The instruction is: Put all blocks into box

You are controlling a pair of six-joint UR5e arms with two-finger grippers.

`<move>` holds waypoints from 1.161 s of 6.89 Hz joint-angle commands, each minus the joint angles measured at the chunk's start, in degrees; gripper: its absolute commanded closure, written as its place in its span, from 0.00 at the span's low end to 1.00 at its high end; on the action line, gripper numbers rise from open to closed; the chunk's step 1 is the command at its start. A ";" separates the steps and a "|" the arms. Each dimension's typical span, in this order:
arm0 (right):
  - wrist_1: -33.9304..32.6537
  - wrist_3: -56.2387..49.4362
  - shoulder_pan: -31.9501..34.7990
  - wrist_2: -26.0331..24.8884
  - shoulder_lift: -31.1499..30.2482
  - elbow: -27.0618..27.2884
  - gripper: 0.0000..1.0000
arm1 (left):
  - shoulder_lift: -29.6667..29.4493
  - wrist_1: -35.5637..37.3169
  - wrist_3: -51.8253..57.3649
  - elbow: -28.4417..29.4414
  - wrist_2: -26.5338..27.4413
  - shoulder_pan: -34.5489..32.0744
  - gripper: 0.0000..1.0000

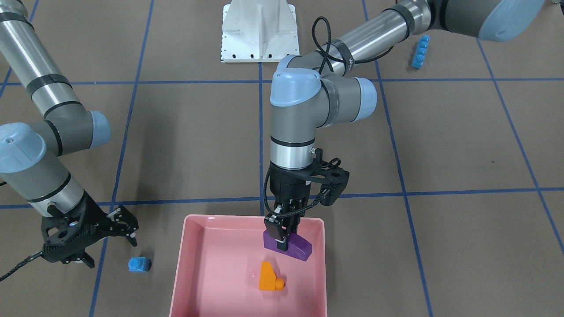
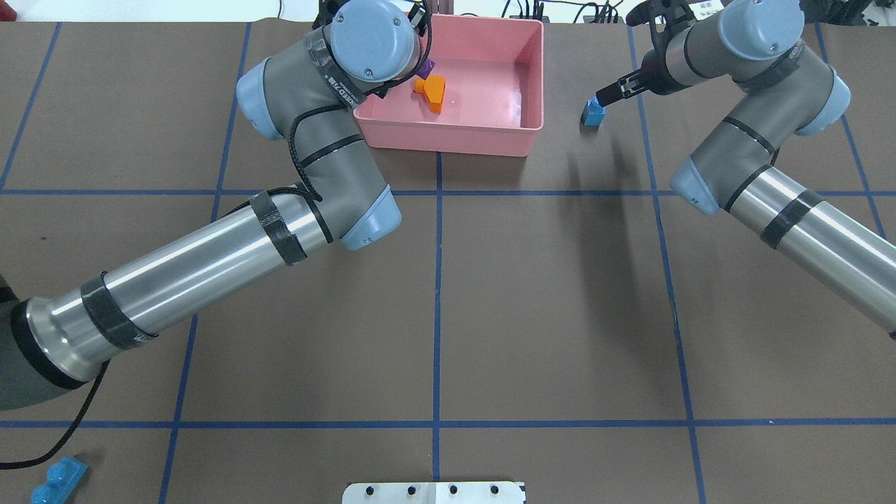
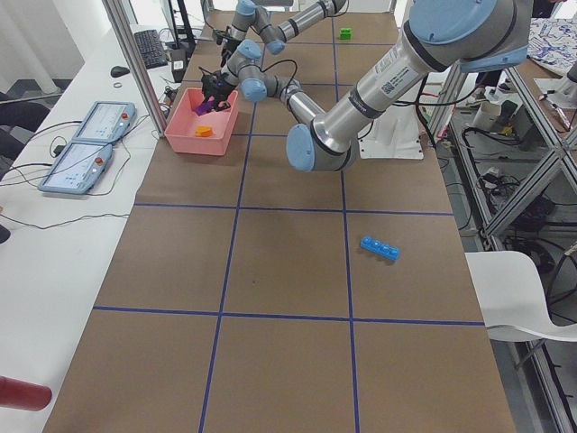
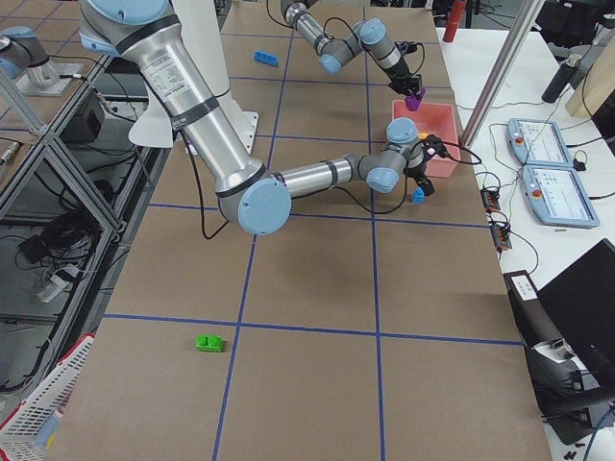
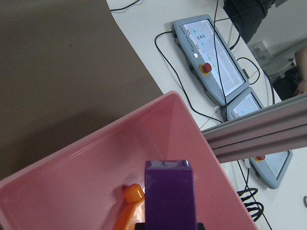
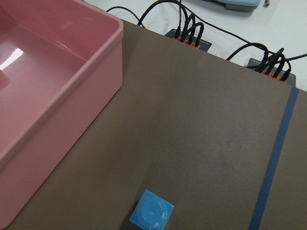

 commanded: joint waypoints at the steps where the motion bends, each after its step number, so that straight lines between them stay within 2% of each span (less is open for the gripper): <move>1: 0.21 0.48 -1.89 -3.18 2.07 -3.60 0.01 | -3.49 0.10 0.00 6.74 0.09 -0.03 1.00; 3: 0.29 0.83 -1.98 -4.58 6.89 -11.57 0.01 | -4.13 1.84 0.88 6.86 0.00 -0.04 1.00; 4: 2.56 0.83 -2.59 -5.12 7.26 -14.57 0.01 | -5.61 4.64 1.58 6.86 0.00 -0.12 1.00; 6: 3.28 1.89 -3.12 -5.12 7.35 -16.00 0.01 | -5.89 5.28 1.93 6.86 -0.09 -0.30 0.97; 8: 3.28 4.51 -3.38 -4.33 7.44 -15.92 0.01 | -6.24 6.16 2.64 6.95 -0.17 -0.74 0.99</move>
